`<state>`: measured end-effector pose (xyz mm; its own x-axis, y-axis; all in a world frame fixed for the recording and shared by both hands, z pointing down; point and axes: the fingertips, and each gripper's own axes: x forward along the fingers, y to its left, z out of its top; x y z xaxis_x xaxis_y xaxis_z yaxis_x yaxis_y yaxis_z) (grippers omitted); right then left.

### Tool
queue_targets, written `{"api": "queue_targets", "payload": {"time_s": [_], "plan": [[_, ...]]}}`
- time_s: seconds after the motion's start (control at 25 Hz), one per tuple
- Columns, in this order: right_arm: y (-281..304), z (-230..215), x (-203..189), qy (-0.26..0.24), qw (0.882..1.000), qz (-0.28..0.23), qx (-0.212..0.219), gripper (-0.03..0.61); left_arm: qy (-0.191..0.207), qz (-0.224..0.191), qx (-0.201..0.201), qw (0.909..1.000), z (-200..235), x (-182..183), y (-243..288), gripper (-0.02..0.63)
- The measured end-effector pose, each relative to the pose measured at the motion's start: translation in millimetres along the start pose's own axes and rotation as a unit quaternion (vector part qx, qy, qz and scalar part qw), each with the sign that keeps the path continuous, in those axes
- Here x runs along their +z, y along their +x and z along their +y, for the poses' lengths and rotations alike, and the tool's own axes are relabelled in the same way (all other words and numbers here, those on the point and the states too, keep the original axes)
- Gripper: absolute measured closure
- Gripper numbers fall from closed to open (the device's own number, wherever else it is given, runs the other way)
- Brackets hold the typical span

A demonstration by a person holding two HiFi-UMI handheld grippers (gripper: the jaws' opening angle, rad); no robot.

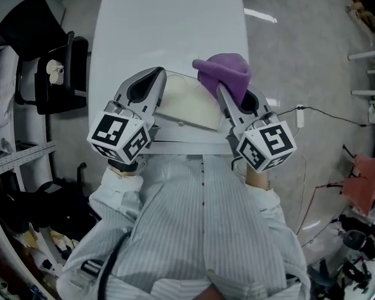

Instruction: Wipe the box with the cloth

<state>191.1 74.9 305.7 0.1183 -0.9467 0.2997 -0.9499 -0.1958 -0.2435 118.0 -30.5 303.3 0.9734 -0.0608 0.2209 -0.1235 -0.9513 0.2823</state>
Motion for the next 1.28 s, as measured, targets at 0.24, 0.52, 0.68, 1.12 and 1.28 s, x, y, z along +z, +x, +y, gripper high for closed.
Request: {"api": "queue_targets", "payload": {"time_s": [0.24, 0.52, 0.68, 1.12, 1.28], "plan": [[19, 7, -7, -0.005, 1.0, 0.016, 0.023, 0.511, -0.002, 0.02, 0.026, 0.9995, 18, -16, -8, 0.603], [37, 21, -7, -0.007, 0.999, 0.024, 0.029, 0.512, 0.002, 0.041, 0.03, 0.9987, 32, -29, -18, 0.603], [45, 27, -9, -0.01, 0.999, 0.03, 0.03, 0.512, 0.002, 0.051, 0.032, 0.9982, 39, -38, -20, 0.603], [88, 49, -26, -0.021, 0.995, 0.07, 0.062, 0.511, -0.006, 0.115, 0.037, 0.9927, 59, -84, -16, 0.601], [108, 57, -36, -0.014, 0.993, 0.088, 0.081, 0.511, -0.012, 0.132, 0.038, 0.9904, 65, -103, -14, 0.601]]}}
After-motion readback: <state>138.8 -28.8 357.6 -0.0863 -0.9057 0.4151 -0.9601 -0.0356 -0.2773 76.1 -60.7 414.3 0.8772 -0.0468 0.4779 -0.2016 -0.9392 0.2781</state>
